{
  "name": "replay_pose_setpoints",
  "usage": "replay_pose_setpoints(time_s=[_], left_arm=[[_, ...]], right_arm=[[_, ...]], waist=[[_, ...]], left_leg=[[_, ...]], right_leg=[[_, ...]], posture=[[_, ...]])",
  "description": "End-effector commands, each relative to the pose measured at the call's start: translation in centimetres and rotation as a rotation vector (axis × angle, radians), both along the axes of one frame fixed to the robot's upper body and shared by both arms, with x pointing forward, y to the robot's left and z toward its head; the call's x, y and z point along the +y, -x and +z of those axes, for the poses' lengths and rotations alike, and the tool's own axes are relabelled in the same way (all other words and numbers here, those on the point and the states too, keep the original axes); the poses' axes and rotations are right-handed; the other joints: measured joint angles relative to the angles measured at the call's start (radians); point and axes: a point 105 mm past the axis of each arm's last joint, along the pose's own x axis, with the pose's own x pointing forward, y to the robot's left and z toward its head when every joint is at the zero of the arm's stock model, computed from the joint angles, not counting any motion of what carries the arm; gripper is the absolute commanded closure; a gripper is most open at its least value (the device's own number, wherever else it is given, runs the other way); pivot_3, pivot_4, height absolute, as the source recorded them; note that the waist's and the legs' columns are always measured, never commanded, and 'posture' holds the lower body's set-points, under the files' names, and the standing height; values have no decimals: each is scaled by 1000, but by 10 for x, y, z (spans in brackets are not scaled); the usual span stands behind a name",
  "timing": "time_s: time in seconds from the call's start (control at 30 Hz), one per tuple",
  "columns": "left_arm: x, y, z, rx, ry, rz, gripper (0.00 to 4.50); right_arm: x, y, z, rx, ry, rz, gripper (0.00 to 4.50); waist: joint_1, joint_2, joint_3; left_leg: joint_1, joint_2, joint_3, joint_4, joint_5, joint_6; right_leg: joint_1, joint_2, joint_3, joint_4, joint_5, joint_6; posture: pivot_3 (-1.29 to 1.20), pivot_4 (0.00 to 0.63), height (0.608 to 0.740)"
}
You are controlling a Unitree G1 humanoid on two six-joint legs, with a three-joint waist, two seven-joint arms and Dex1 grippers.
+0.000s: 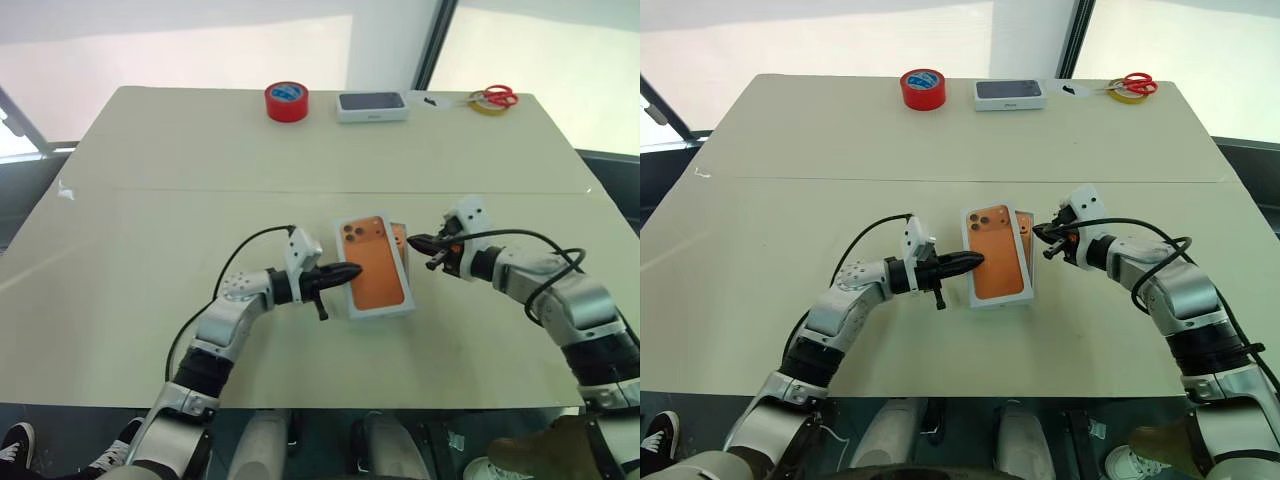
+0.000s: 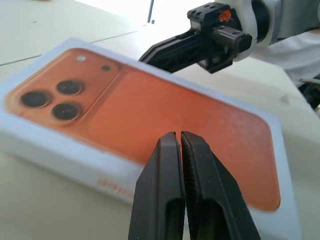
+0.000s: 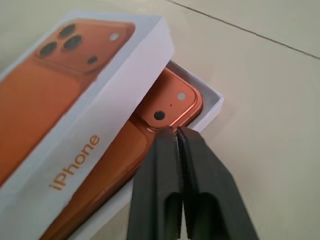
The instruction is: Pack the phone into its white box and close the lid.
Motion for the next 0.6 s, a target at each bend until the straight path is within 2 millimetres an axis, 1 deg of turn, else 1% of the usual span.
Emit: replay_pose_setpoints(time_s=[0.03, 0.07, 0.13, 0.2, 0.27, 0.33, 0.47, 0.6], left_arm=[[15, 2, 10, -41, -21, 2, 4325], [19, 3, 9, -39, -37, 0, 4325], [27, 3, 4, -36, -75, 16, 4325], [29, 2, -3, -20, -101, 25, 4325], [21, -1, -7, -6, -91, 27, 4325], [8, -4, -4, 9, -29, 33, 4325], [-9, -13, -4, 11, -9, 37, 4325], [-18, -15, -4, 23, 18, 18, 4325]], right_arm=[[0, -4, 25, -133, 5, -5, 4448], [-1, -5, 28, -146, -5, -15, 4448], [-4, -6, 29, -155, -5, -26, 4448], [-2, -1, 29, -161, 7, 12, 4448], [1, 6, 23, -151, 34, 50, 4448], [3, 13, 18, -149, 79, 94, 4448], [10, 30, 17, -124, 92, 189, 4448], [9, 34, 17, -106, 107, 197, 4448]], waist=[[2, 0, 0], [2, 0, 0], [3, 0, 0], [5, 0, 0], [5, 0, 0], [7, 0, 0], [4, 0, 0], [0, 0, 0]], left_leg=[[0, 0, 0, 0, 1, -1], [0, 0, 0, 0, 3, -5], [0, 0, 0, 0, 3, -6], [0, 0, 0, 0, 3, -6], [0, 0, 0, 0, 3, -6], [0, 0, 0, 0, 3, -6], [0, 0, 0, 1, 3, -6], [1, 0, 0, 0, 3, -6]], right_leg=[[0, 0, 0, 0, 0, 0], [1, 0, 0, 0, 0, 0], [1, 0, 0, -1, 0, 0], [1, 0, 0, -1, 0, 0], [1, -1, 0, -1, 0, 0], [1, -1, 0, -1, 0, 0], [1, 0, 0, -1, 1, 1], [2, 0, 0, -1, 1, 2]], posture=[[0, 150, 735], [0, 150, 735], [0, 150, 735], [0, 150, 735], [0, 150, 735], [0, 150, 735], [0, 150, 735], [0, 150, 735]])
